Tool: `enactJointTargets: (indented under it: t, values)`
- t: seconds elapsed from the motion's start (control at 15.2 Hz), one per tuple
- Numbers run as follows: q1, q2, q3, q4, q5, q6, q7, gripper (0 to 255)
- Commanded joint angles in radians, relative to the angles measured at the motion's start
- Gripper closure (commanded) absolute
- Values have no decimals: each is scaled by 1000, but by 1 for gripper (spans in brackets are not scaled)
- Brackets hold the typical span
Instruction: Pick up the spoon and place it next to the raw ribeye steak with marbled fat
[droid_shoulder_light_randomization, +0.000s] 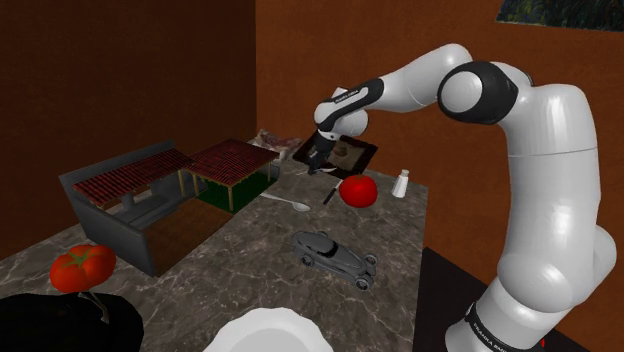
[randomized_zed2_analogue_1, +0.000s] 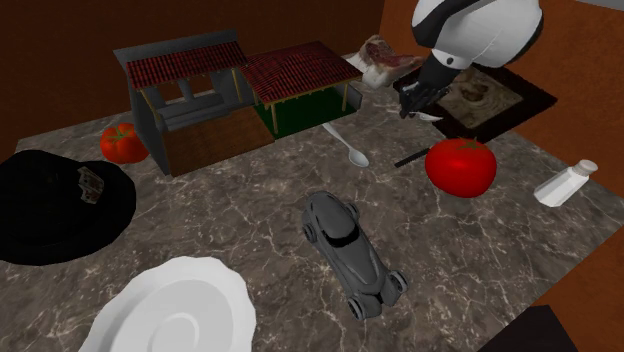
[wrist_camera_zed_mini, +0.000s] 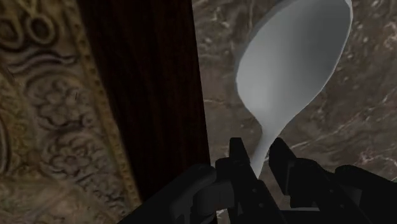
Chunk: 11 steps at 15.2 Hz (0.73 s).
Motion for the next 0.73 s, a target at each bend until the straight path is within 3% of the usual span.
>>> enactJointTargets:
  t: [0.0,0.53,0.59,0.66]
  values:
    - [-2,17,1,-5,3,19,-7,255]
    - [-2,25,1,-7,4,29,-9,255]
    - [-3,25,1,-7,4,30,-10,0]
    - [-3,26,1,-7,4,30,-10,0]
